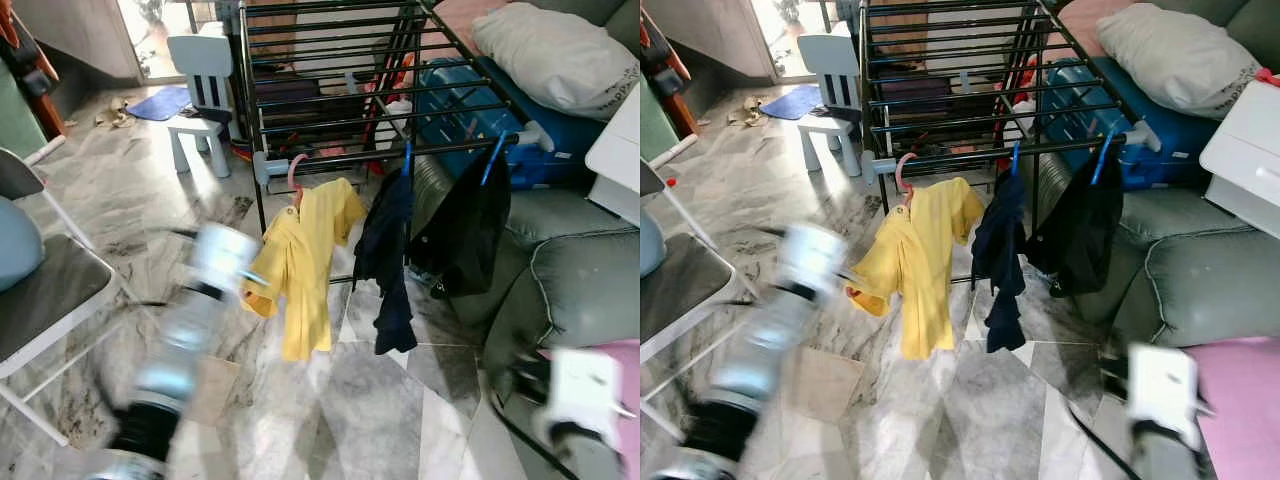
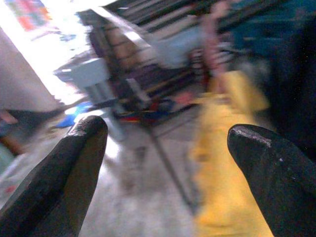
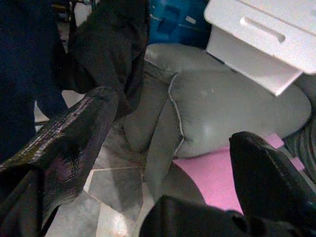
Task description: Hang hanger
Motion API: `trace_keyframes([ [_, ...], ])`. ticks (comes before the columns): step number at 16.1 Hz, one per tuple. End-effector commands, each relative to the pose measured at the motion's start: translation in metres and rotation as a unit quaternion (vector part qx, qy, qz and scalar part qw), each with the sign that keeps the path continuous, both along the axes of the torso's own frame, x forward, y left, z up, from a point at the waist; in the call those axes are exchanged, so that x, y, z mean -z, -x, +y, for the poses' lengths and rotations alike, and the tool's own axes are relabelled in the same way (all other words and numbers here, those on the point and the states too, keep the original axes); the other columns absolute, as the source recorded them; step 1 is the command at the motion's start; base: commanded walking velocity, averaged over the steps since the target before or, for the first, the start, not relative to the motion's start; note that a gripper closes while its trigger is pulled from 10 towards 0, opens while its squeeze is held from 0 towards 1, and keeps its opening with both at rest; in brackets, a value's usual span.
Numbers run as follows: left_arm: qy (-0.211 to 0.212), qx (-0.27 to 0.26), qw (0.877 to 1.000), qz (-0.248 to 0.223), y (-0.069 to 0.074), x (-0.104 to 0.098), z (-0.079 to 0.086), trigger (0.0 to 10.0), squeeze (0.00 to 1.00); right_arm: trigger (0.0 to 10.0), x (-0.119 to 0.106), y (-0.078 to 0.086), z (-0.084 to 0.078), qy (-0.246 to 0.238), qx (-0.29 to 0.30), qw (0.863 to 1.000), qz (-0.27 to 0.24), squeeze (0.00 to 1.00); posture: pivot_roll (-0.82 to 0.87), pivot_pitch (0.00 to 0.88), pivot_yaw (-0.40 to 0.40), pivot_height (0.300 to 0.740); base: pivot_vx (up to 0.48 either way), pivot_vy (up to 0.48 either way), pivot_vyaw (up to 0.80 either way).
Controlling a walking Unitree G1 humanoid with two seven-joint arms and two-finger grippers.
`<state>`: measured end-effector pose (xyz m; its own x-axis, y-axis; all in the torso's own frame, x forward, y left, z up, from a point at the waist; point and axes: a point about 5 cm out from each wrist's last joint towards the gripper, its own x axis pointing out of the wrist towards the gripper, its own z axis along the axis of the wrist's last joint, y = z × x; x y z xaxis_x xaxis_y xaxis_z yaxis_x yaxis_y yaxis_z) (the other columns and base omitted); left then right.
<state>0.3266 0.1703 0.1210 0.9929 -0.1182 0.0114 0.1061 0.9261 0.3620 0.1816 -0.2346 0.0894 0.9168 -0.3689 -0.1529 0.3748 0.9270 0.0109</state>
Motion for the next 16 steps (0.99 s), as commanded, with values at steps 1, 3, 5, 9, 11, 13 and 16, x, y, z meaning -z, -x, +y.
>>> trace_keyframes([
  [1, -0.010, -0.030, 1.000, 0.002, -0.003, 0.001, 0.015, 10.0, 0.00, 10.0, -0.006, -0.005, 0.005, -0.002, -0.022, 1.000, -0.015, 0.00, 0.01, 0.000, 0.003, 0.740, 0.000, 0.000, 0.00],
  [3, -0.021, 0.023, 0.999, 0.008, -0.012, -0.005, 0.009, 10.0, 0.00, 10.0, -0.012, -0.022, 0.011, -0.005, -0.086, 0.996, -0.015, 0.00, 0.06, 0.000, -0.052, 0.740, 0.000, 0.000, 0.00],
  [5, -0.018, 0.097, 0.995, 0.026, -0.001, 0.001, -0.010, 10.0, 0.00, 10.0, -0.016, -0.029, 0.015, -0.007, -0.118, 0.993, -0.011, 0.00, 0.07, 0.000, -0.062, 0.740, 0.000, 0.000, 0.00],
  [9, 0.068, 0.027, 0.994, 0.079, 0.063, 0.036, 0.007, 10.0, 0.00, 10.0, -0.015, -0.024, 0.016, -0.028, -0.073, 0.997, -0.026, 0.00, 0.12, 0.000, -0.108, 0.740, 0.000, 0.000, 0.00],
  [11, 0.071, 0.037, 0.995, 0.059, 0.068, 0.028, 0.002, 10.0, 0.00, 10.0, -0.015, -0.024, 0.019, -0.005, -0.086, 0.996, -0.032, 0.00, 0.12, 0.000, -0.114, 0.740, 0.000, 0.000, 0.00],
  [13, 0.069, 0.028, 0.997, 0.032, 0.058, 0.013, 0.001, 10.0, 0.00, 10.0, -0.015, -0.017, 0.019, -0.019, -0.066, 0.997, -0.039, 0.00, 0.11, 0.000, -0.114, 0.740, 0.000, 0.000, 0.00],
  [16, 0.088, 0.069, 0.993, 0.033, 0.046, 0.008, -0.015, 10.0, 0.00, 10.0, -0.010, -0.014, 0.030, -0.033, -0.066, 0.997, -0.038, 0.00, 0.08, 0.000, -0.082, 0.740, 0.000, 0.000, -0.53],
])
